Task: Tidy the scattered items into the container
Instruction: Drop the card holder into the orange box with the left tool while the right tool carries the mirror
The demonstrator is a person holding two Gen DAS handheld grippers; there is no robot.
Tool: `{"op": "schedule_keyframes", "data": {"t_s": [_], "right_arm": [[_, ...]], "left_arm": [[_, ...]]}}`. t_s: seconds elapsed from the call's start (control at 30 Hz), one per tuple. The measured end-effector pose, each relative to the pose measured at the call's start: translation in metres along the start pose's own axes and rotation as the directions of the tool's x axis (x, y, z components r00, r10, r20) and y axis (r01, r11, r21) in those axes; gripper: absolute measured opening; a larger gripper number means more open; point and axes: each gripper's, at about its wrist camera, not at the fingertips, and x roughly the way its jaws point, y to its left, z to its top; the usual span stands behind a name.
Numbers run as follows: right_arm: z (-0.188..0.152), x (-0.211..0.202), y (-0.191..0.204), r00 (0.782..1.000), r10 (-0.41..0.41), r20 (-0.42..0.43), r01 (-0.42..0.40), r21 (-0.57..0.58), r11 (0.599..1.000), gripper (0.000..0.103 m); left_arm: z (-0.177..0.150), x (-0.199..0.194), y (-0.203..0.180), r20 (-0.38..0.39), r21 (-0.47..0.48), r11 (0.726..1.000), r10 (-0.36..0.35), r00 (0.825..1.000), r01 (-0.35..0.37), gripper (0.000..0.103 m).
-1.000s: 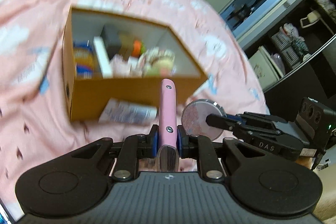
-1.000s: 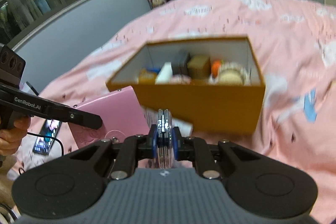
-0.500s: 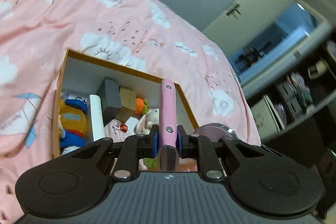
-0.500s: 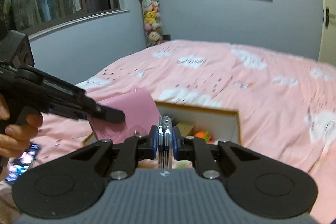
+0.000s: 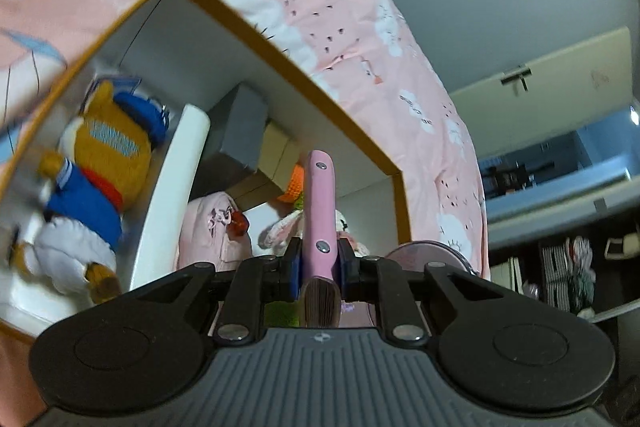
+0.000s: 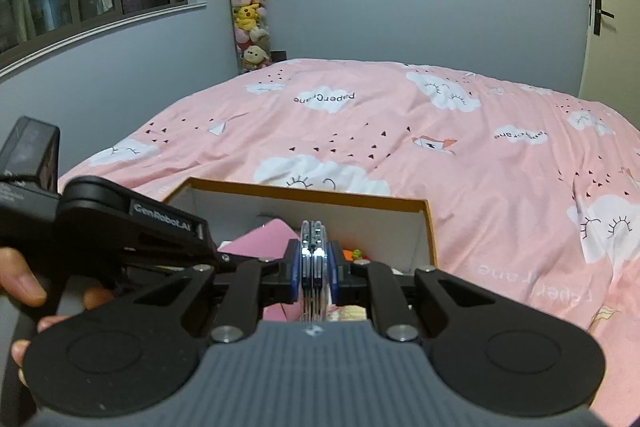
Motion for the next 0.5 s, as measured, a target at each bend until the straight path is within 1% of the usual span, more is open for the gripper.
{"op": "schedule_keyframes", "data": {"t_s": [0.13, 0.17, 0.3, 0.4, 0.47, 0.5], "right_arm": [[-0.004, 0.004, 0.002, 1.0, -0.017, -0.008, 0.016, -0.015, 1.0, 0.015], [-0.005, 0.005, 0.001, 1.0, -0.017, -0.012, 0.017, -0.013, 1.0, 0.015], [-0.007, 0.007, -0.001, 1.0, -0.024, -0.017, 0.024, -0.008, 1.0, 0.015], [-0.009, 0.009, -0.003, 0.999, -0.029, -0.024, 0.028, -0.008, 1.0, 0.015], [-0.011, 0.01, -0.003, 0.999, -0.03, -0.031, 0.03, -0.015, 0.999, 0.015], [-0.012, 0.011, -0.002, 0.999, -0.031, -0.034, 0.03, -0.022, 0.999, 0.015]], "left_arm": [[-0.002, 0.01, -0.002, 0.036, 0.005, 1.0, 0.024, 0.999, -0.024, 0.019], [-0.002, 0.013, -0.002, 0.027, 0.004, 0.999, 0.034, 0.999, -0.034, 0.02], [-0.001, 0.025, -0.006, -0.028, 0.035, 0.991, 0.127, 0.991, -0.126, 0.02], [-0.001, 0.034, -0.006, -0.088, 0.072, 0.985, 0.166, 0.982, -0.16, 0.021], [-0.001, 0.035, -0.005, -0.107, 0.088, 0.981, 0.182, 0.977, -0.174, 0.022], [0.0, 0.033, -0.005, -0.111, 0.099, 0.98, 0.186, 0.976, -0.175, 0.024]]}}
